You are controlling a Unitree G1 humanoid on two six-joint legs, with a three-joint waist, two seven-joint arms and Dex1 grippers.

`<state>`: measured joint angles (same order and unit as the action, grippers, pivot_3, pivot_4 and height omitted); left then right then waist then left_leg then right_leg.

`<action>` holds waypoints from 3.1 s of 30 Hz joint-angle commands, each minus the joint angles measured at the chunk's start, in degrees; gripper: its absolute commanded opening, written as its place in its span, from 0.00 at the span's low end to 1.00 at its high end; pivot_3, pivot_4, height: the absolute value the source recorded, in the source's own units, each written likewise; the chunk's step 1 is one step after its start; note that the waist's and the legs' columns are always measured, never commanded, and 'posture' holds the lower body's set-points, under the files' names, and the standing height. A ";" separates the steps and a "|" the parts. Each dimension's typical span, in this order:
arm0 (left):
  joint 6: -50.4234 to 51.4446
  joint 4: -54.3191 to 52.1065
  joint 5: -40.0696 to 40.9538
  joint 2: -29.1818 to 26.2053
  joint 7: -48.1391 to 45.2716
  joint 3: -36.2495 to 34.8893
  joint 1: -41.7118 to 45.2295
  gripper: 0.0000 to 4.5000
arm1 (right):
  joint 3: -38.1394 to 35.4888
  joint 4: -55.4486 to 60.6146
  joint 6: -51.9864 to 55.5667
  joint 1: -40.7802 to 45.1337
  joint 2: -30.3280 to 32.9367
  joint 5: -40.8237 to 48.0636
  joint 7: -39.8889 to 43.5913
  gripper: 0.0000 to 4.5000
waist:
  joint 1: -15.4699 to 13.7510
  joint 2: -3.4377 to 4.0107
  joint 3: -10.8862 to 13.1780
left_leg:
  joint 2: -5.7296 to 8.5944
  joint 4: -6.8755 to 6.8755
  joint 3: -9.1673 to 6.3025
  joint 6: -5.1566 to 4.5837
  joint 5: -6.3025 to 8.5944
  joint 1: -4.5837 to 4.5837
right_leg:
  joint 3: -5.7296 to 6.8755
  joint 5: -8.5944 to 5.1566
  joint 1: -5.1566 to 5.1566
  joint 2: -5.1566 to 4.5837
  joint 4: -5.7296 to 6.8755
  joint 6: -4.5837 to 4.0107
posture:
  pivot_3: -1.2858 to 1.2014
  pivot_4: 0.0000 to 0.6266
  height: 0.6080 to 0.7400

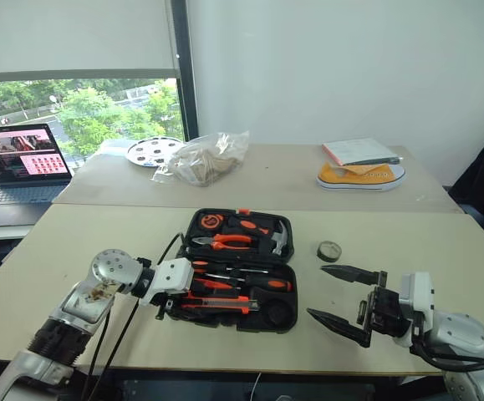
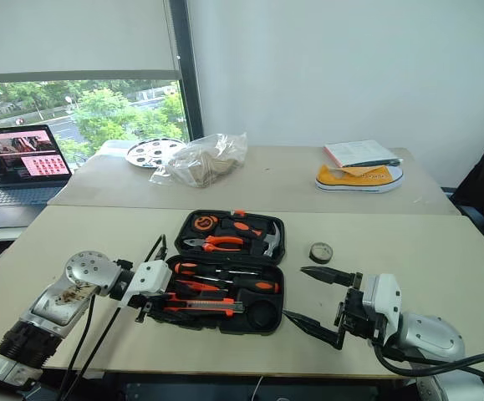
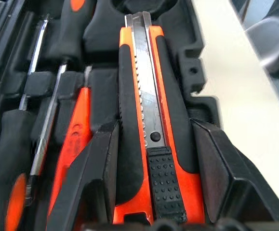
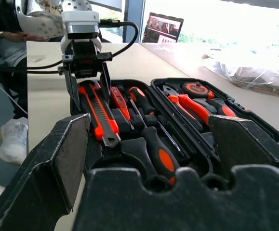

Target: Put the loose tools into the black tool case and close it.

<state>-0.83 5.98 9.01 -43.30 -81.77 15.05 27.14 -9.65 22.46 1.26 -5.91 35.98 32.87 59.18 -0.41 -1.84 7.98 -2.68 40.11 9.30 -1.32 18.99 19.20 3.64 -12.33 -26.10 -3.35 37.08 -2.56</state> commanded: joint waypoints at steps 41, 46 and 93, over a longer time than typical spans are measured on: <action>-3.43 4.60 5.47 5.55 -2.63 -4.34 -0.70 0.01 | 0.83 -5.29 -2.85 5.21 -1.77 -2.39 1.31 1.00 | -0.20 -0.02 0.01 | 0.00 0.18 -0.04 -0.08 0.04 0.06 | 0.05 0.00 0.00 -0.02 0.02 0.03 | 0.52 0.24 1.00; -5.37 6.67 2.09 5.77 -1.43 -2.60 -1.00 0.01 | 0.82 -5.27 -3.12 4.93 -1.93 -2.52 1.11 1.00 | -0.17 -0.02 0.01 | -0.01 0.18 -0.05 -0.08 0.04 0.07 | 0.06 0.01 0.00 -0.01 0.02 0.03 | 0.52 0.24 1.00; 5.66 -9.80 22.54 0.24 7.52 -26.62 -20.21 1.00 | 16.51 -42.25 7.21 37.18 10.72 -27.79 4.75 1.00 | 0.77 0.30 0.10 | -0.04 -0.37 -0.07 -0.22 0.18 -0.66 | 0.04 -0.16 0.78 -0.22 -0.36 0.10 | 0.52 0.24 1.00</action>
<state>5.28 -1.80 31.57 -43.30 -73.90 -12.05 6.25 5.00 -15.98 10.18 27.49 46.92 8.30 63.29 0.35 -1.53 8.07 -2.73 39.73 9.30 -1.55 19.19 18.62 3.69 -12.50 -25.43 -3.54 36.70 -2.44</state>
